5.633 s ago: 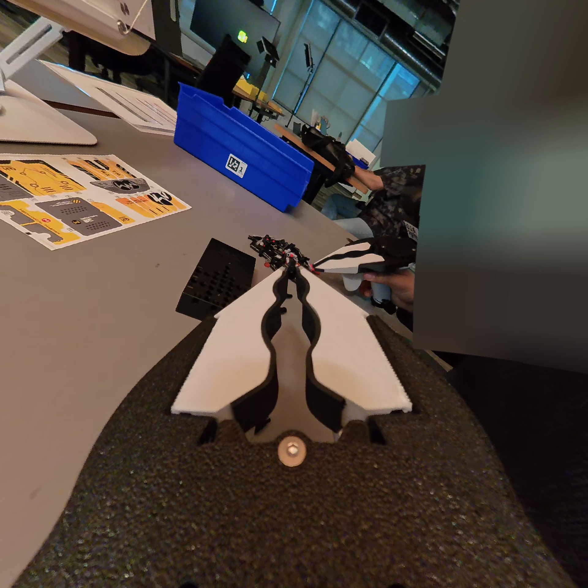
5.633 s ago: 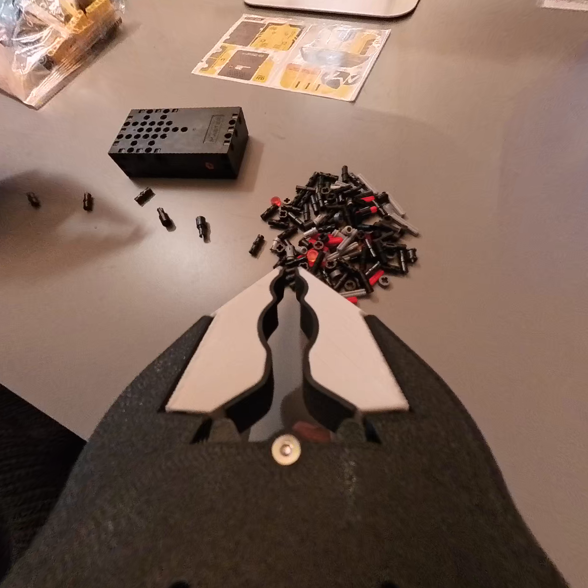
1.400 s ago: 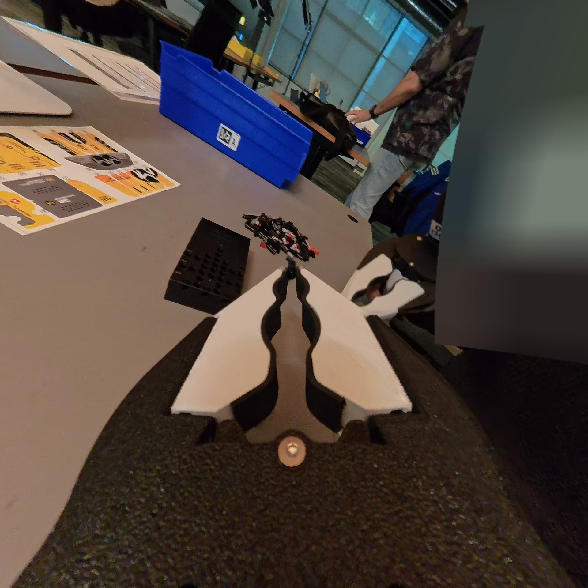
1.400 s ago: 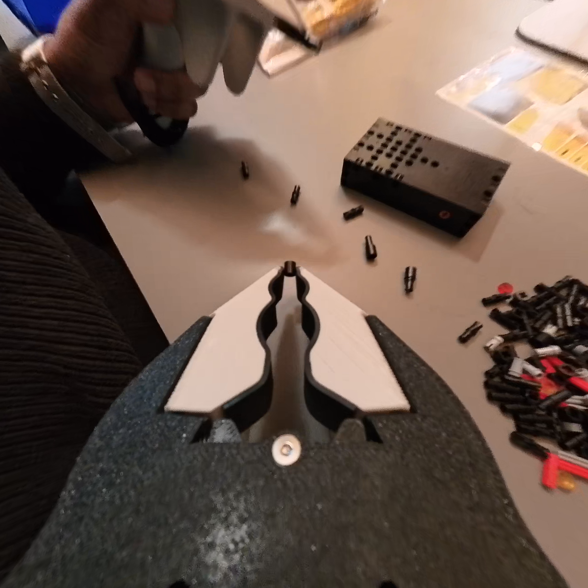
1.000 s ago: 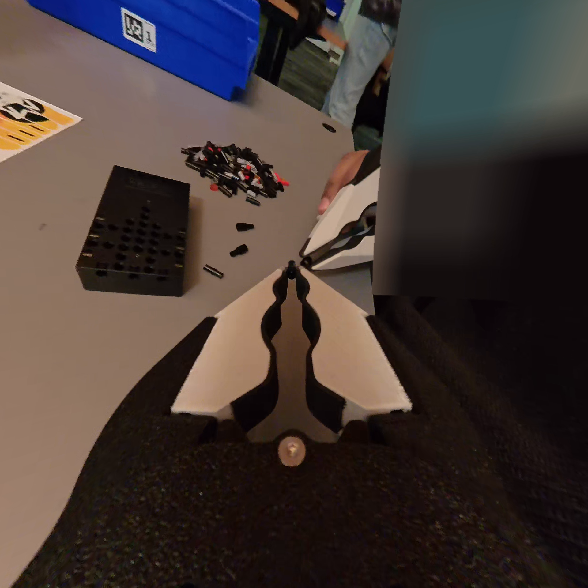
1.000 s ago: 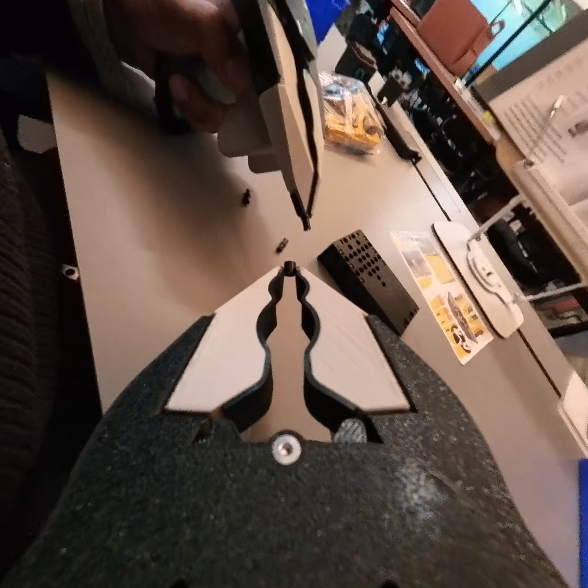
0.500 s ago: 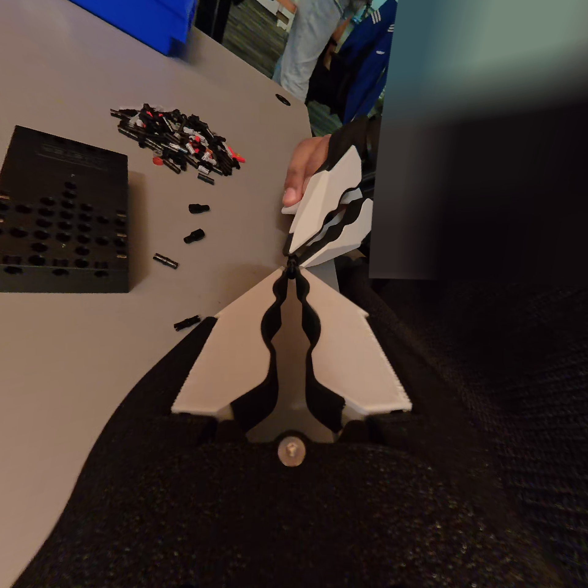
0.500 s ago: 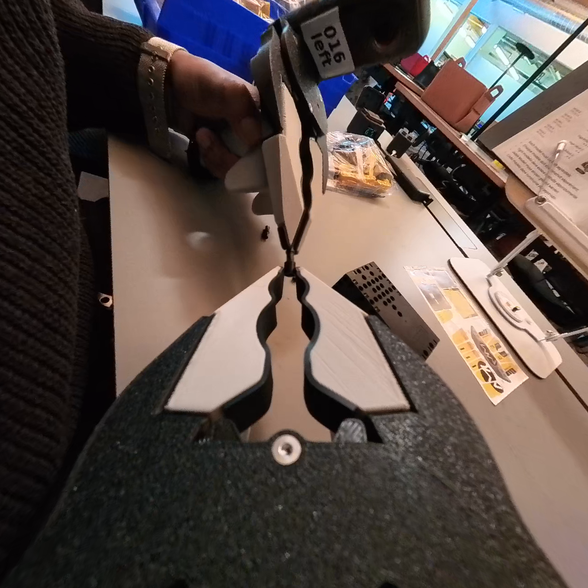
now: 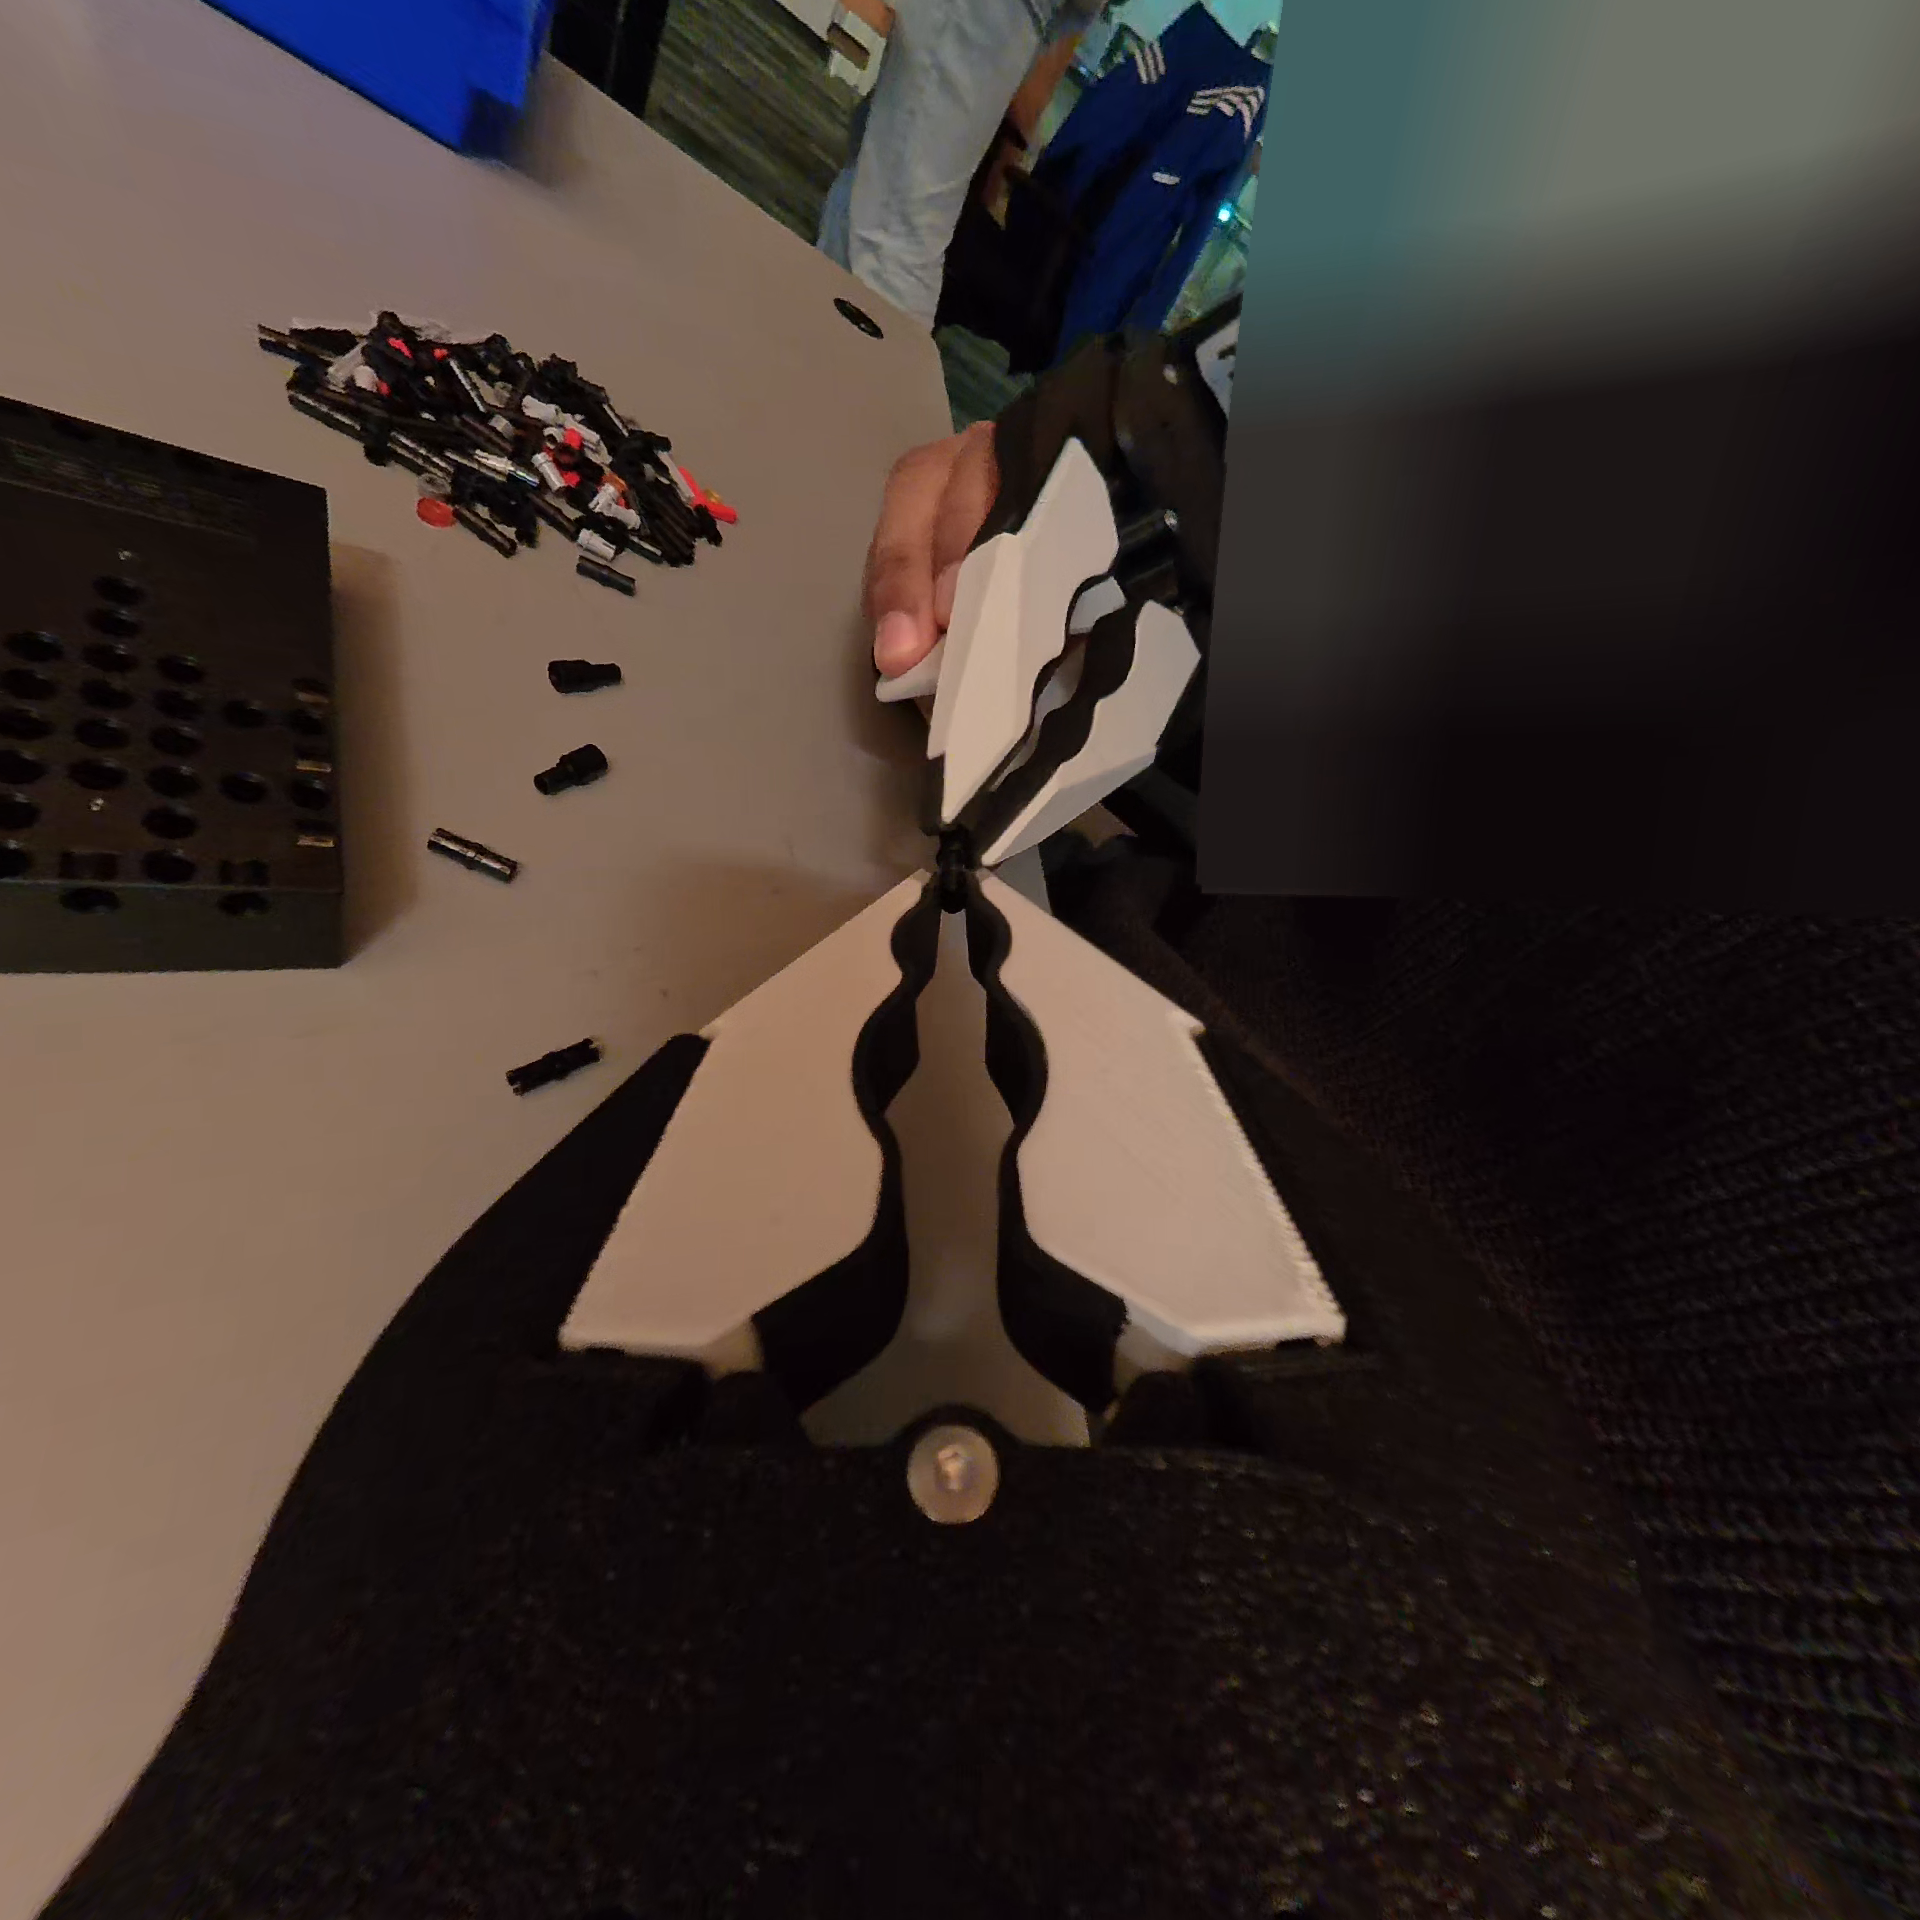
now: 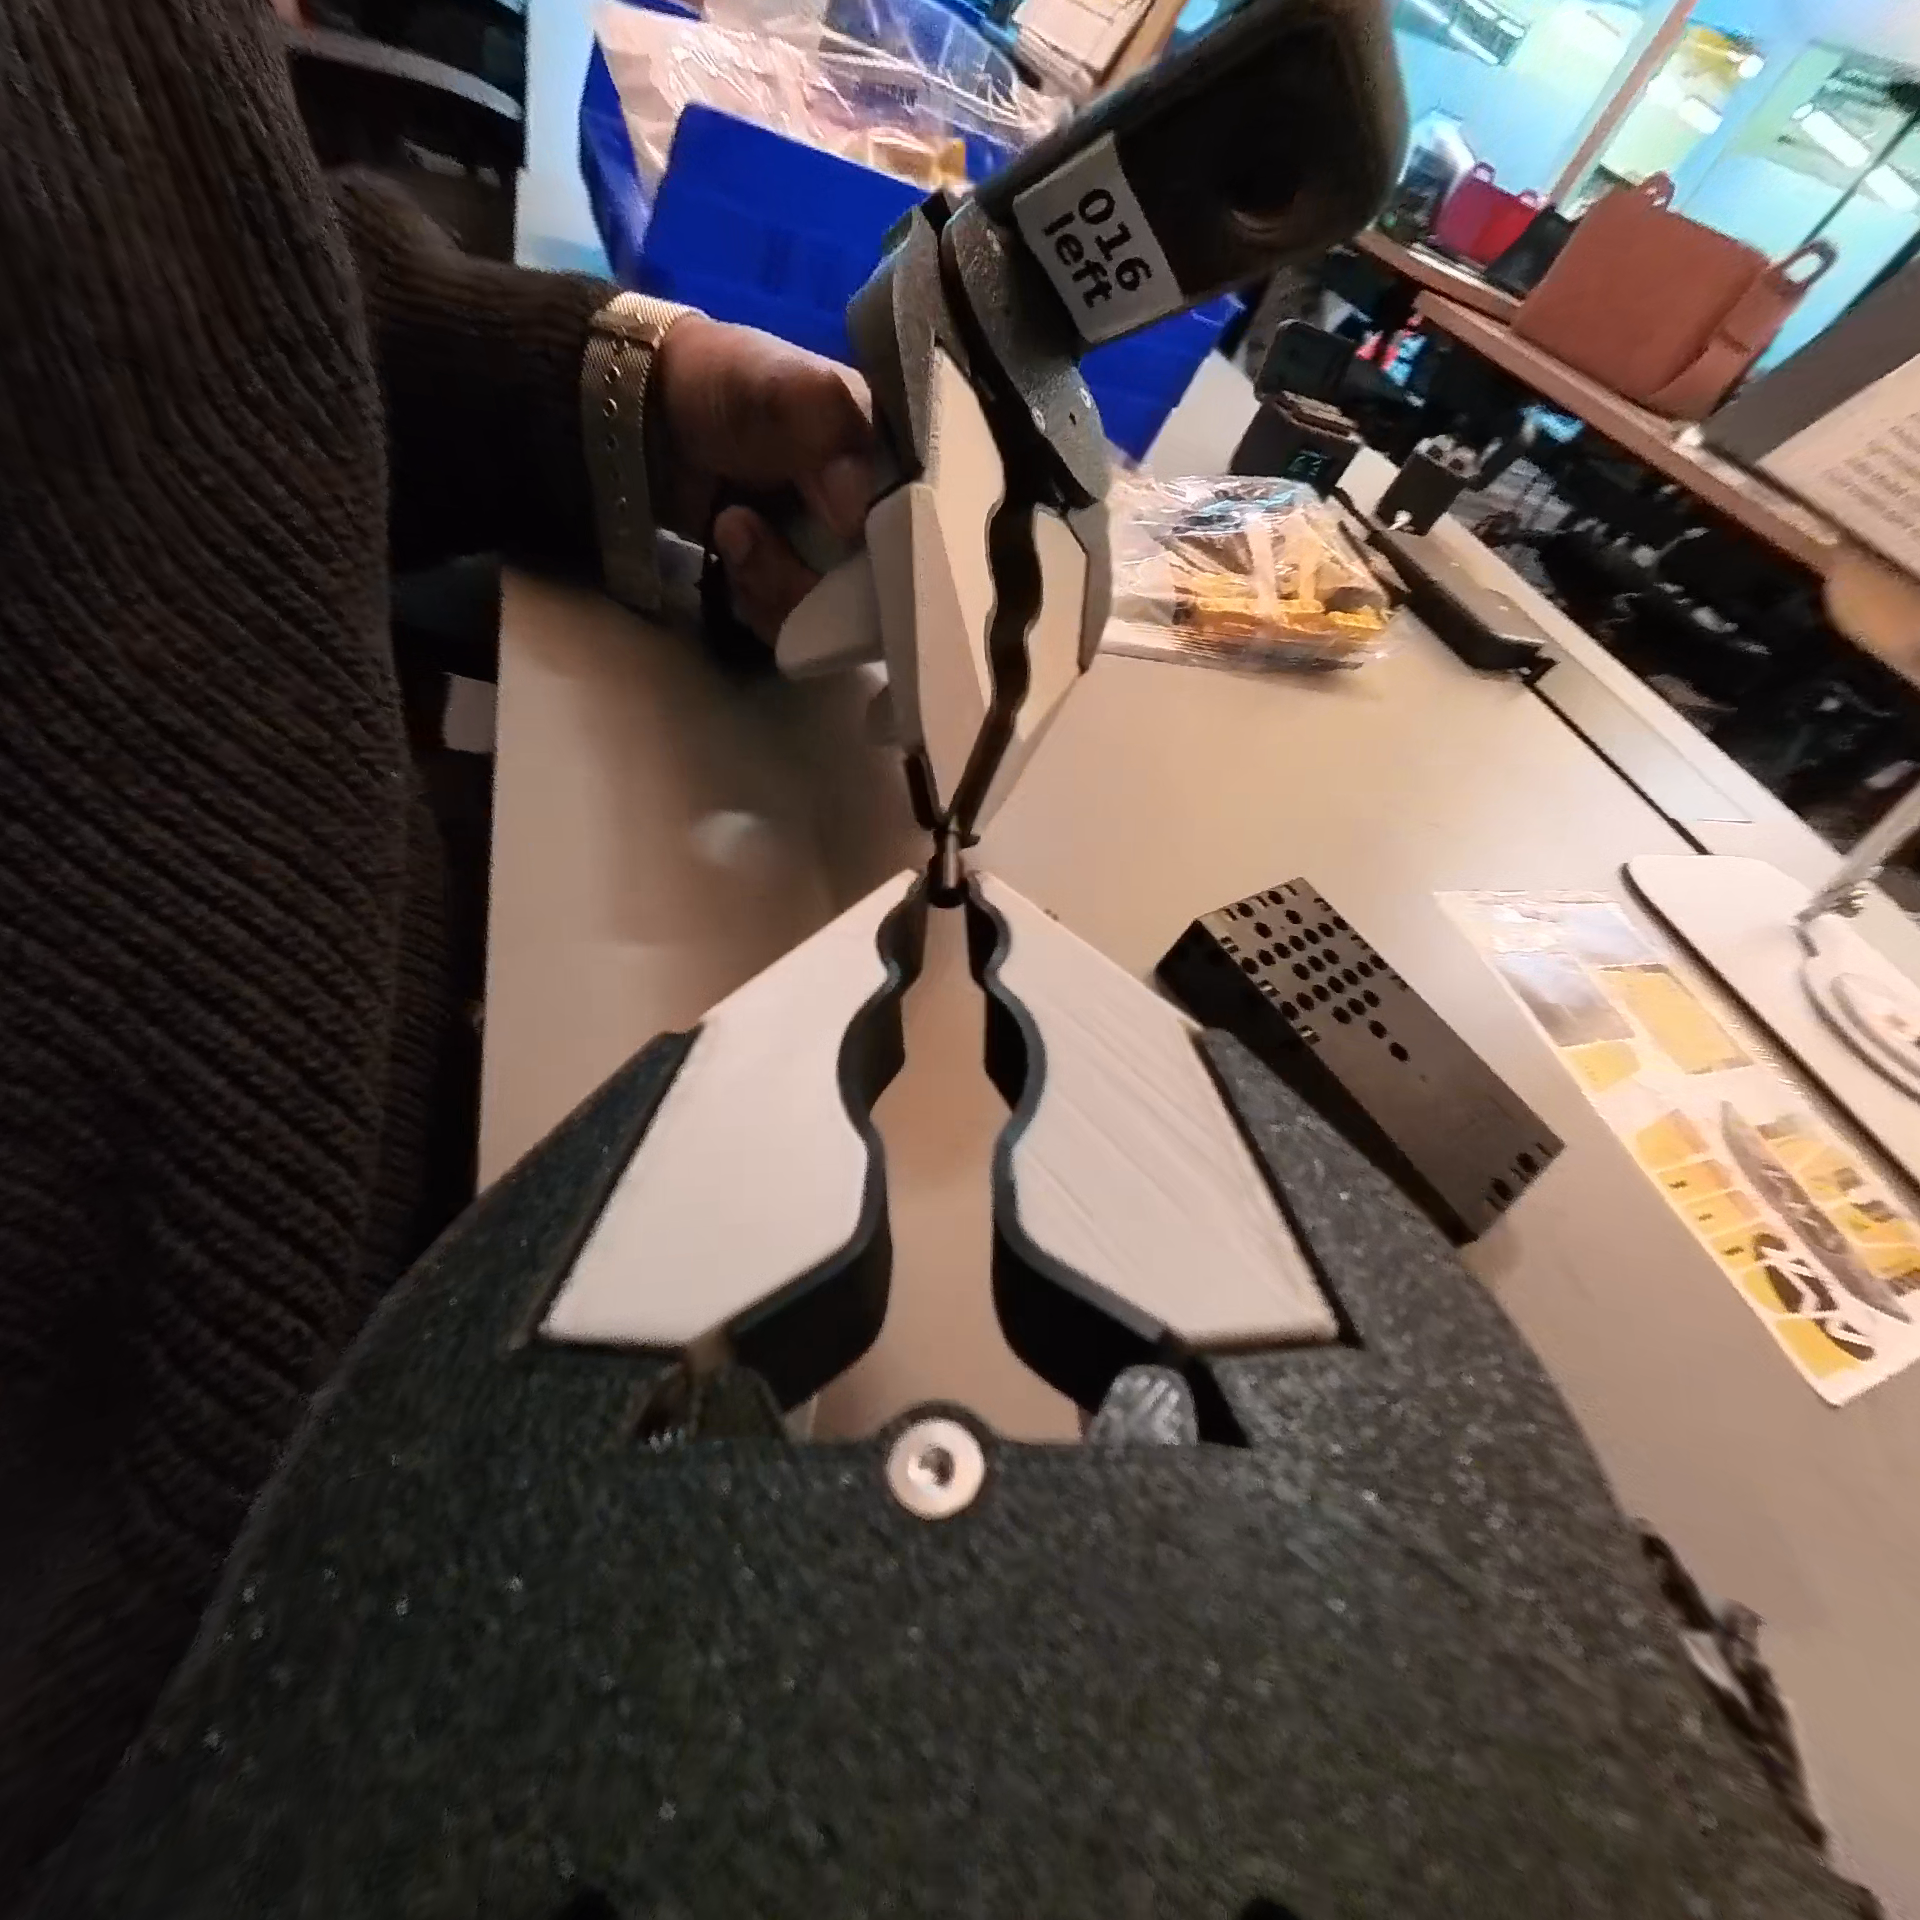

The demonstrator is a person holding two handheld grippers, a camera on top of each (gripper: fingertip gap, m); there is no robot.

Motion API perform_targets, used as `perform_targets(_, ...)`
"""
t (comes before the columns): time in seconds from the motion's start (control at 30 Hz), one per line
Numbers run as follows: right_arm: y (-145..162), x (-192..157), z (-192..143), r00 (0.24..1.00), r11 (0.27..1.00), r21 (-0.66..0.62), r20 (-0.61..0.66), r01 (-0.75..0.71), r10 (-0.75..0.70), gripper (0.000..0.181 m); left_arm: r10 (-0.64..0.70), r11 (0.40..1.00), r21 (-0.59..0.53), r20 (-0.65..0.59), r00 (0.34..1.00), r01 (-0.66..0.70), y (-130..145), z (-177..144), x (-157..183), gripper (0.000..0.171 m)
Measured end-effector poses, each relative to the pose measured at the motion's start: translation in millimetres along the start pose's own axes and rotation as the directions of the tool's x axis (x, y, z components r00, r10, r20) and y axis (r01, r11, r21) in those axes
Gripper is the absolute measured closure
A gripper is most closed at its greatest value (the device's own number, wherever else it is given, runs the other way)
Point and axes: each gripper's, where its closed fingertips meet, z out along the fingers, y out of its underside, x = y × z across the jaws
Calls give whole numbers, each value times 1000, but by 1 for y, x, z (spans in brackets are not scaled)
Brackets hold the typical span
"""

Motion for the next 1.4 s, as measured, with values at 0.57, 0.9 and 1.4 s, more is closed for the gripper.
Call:
perform_targets(0.57, -26, 5, -10, 899, 905, 143, 251, -401, 358, 174, 12, 993, 118, -90, 996, -1, -17, -5, 16, 168)
perform_targets(0.9, -43, 23, -13, 793, 749, 272, 295, -604, 533, 174, 14, 957, 291, -104, 995, 17, -43, -15, 19, 169)
perform_targets(1.4, -32, 14, -15, 734, 741, 158, 375, -653, 567, 175, 10, 983, 184, -83, 997, 5, -29, -4, 19, 169)
